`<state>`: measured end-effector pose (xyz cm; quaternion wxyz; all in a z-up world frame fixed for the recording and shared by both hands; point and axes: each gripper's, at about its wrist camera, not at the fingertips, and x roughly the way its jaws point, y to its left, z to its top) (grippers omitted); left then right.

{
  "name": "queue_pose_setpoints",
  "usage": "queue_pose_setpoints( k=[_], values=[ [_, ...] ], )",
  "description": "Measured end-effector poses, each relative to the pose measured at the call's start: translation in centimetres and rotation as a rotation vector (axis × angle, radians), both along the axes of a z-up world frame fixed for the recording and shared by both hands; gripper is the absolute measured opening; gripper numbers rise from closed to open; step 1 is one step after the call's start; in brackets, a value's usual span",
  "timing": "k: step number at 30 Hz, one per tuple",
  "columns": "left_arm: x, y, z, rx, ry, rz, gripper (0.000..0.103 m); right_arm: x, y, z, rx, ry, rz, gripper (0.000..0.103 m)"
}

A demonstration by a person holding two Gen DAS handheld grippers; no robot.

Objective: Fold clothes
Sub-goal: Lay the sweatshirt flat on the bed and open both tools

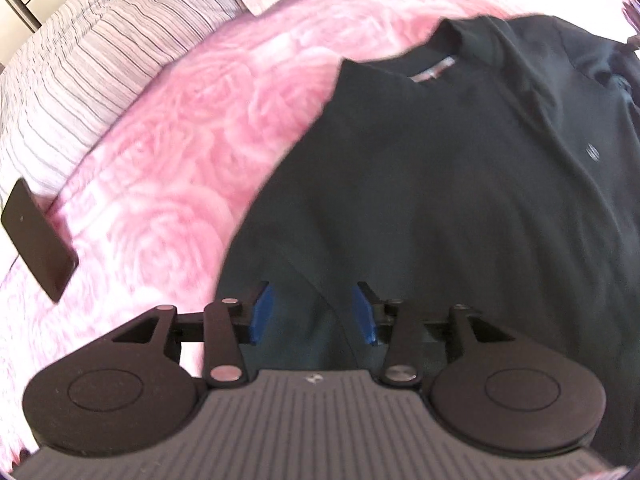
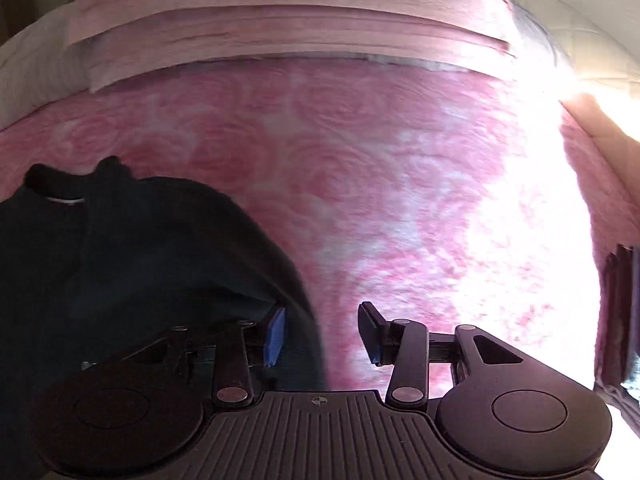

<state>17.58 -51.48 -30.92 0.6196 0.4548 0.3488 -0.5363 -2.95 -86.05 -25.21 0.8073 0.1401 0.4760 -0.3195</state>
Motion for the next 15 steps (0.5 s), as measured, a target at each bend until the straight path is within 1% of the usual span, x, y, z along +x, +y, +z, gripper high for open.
queue_pose_setpoints(
  k=[1,2,5,8,10,12,13,15],
  values=[
    [0.4,-0.7,-0.4,-0.001,-0.003,-0.003,0.044,0.1,0.3,-0.5,0.008,0.001,0.015,0.066],
    [0.7,-1.4,-0.8,-0.002,-0.007,-0.007,0.045,0.1,0.6,-1.0,0.015,0.002,0.029,0.068],
    [2.1,-3.2,-2.8,0.014,-0.013,-0.005,0.046,-0.2,1.1,-2.9,0.037,0.035,0.056,0.068],
    [3.8,-4.0,-4.1,0.012,0.02,0.045,0.054,-2.7,0.1,-5.0,0.071,0.055,0.024,0.068],
    [4.5,-4.1,-4.2,-0.003,0.051,0.071,0.046,-3.8,-0.9,-5.4,0.118,0.065,0.008,0.068],
    [4.4,-3.8,-3.8,-0.011,0.032,0.044,0.022,-4.3,-2.1,-5.5,0.167,0.075,0.017,0.068],
    [4.5,-3.7,-3.5,-0.012,0.011,0.053,0.015,-4.2,-2.6,-5.1,0.149,0.084,0.03,0.068],
    [5.2,-3.6,-3.1,-0.011,-0.018,0.093,0.013,-3.8,-3.2,-3.8,0.03,0.099,0.038,0.068]
  ],
)
